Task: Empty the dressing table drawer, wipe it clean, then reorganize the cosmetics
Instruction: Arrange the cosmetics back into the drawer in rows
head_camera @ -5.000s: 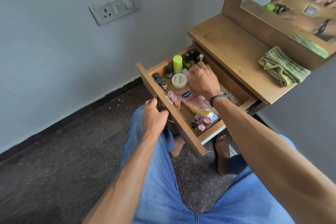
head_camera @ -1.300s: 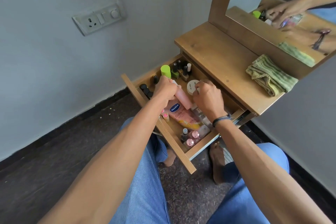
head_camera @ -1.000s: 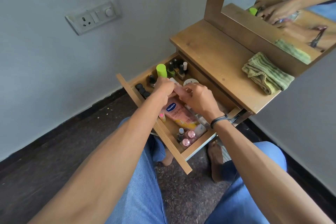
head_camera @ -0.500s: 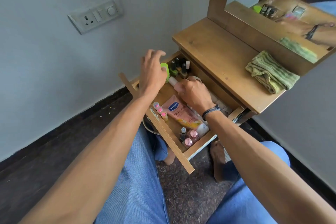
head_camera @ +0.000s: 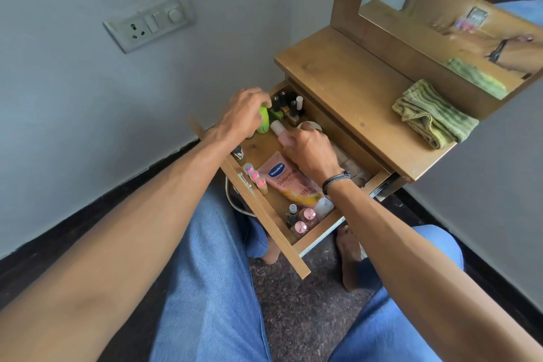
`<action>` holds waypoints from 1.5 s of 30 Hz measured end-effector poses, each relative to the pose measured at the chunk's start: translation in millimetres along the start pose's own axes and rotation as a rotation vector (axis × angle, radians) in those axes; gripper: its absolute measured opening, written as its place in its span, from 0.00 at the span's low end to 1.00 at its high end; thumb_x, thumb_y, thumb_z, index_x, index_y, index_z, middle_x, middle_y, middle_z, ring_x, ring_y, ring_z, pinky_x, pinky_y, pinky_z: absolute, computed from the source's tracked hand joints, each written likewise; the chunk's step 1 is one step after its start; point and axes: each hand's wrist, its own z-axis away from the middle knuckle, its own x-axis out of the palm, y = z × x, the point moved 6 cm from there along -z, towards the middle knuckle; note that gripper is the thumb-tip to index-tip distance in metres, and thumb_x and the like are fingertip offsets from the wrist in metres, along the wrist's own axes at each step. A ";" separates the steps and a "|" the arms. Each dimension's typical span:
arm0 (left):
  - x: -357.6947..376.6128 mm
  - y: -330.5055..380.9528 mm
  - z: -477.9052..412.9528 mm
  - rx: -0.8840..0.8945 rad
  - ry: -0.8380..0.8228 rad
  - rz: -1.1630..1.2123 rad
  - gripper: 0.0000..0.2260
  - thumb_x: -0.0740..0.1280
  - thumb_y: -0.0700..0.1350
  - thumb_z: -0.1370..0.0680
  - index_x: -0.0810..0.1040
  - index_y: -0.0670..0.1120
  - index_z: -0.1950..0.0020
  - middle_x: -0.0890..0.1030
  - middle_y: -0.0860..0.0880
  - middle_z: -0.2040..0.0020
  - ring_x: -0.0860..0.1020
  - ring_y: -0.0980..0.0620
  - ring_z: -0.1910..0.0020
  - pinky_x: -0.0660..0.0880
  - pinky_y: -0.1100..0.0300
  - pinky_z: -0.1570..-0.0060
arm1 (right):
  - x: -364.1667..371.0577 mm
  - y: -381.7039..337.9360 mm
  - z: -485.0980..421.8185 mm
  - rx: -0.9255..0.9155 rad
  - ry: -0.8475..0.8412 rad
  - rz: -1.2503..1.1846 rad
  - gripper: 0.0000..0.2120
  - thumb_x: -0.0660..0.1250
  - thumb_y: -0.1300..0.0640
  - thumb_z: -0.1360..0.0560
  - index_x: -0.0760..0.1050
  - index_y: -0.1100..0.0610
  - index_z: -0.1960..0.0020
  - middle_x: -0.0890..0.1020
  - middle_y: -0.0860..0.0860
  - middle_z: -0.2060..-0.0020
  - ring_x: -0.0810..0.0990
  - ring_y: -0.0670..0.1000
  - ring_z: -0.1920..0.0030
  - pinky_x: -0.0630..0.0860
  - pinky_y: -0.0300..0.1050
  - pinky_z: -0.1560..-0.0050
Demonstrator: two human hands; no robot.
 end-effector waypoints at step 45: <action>37.9 23.0 208.0 -1.028 0.425 1.262 0.22 0.56 0.35 0.18 0.71 0.53 0.27 0.78 0.53 0.35 0.77 0.56 0.38 0.70 0.68 0.52 | -45.6 42.2 139.9 0.015 0.391 -0.256 0.05 0.69 0.64 0.24 0.83 0.58 0.50 0.80 0.51 0.54 0.75 0.50 0.54 0.75 0.48 0.52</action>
